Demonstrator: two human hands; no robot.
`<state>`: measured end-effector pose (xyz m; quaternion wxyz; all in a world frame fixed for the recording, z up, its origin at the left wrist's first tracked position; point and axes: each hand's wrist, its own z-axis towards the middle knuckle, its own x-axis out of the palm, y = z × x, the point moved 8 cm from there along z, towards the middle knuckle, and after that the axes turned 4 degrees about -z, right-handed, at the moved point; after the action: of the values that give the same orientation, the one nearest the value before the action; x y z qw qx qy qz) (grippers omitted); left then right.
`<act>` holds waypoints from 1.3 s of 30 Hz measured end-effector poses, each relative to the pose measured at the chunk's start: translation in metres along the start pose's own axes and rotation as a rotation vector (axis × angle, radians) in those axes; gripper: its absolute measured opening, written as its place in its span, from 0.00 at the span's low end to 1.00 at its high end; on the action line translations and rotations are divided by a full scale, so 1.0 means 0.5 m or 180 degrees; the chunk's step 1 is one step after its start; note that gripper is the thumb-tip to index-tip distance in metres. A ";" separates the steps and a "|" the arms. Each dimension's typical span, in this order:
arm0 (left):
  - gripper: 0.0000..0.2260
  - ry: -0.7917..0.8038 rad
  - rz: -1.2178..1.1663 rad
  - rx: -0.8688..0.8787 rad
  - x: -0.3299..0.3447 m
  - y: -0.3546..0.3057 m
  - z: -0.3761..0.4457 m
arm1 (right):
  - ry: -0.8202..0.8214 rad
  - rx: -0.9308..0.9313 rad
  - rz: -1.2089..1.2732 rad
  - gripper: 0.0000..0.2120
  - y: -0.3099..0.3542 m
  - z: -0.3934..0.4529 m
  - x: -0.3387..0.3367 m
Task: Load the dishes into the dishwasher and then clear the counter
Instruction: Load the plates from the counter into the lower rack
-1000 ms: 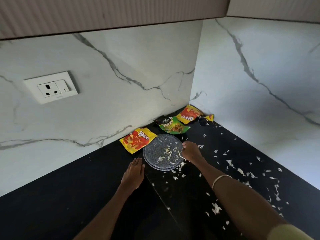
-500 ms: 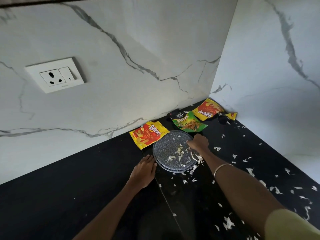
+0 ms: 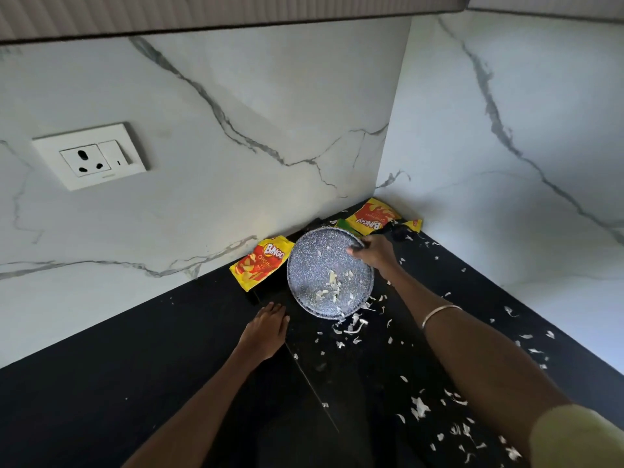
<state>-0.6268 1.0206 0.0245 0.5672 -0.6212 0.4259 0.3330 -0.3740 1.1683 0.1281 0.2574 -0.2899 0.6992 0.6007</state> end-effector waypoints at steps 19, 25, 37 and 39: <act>0.14 0.0258 -0.0022 0.0752 0.040 -0.141 -0.187 | -0.1415 0.0883 0.1445 0.16 -0.200 -0.475 -0.247; 0.17 0.0351 0.0130 0.1260 0.126 -0.291 -0.360 | -0.1748 0.1268 0.2296 0.15 -0.378 -0.826 -0.305; 0.20 0.0892 -0.0093 0.2229 0.345 -0.638 -0.927 | -0.2294 0.1799 0.3379 0.08 -0.726 -1.581 -0.317; 0.19 0.0947 -0.0128 0.2411 0.363 -0.669 -1.032 | -0.2429 0.1917 0.3448 0.06 -0.757 -1.701 -0.295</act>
<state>-0.2836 0.4807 0.0722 0.6946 -0.4180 0.5836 0.0479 -0.0105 0.2993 0.0952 0.2185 0.4101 0.7411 0.4846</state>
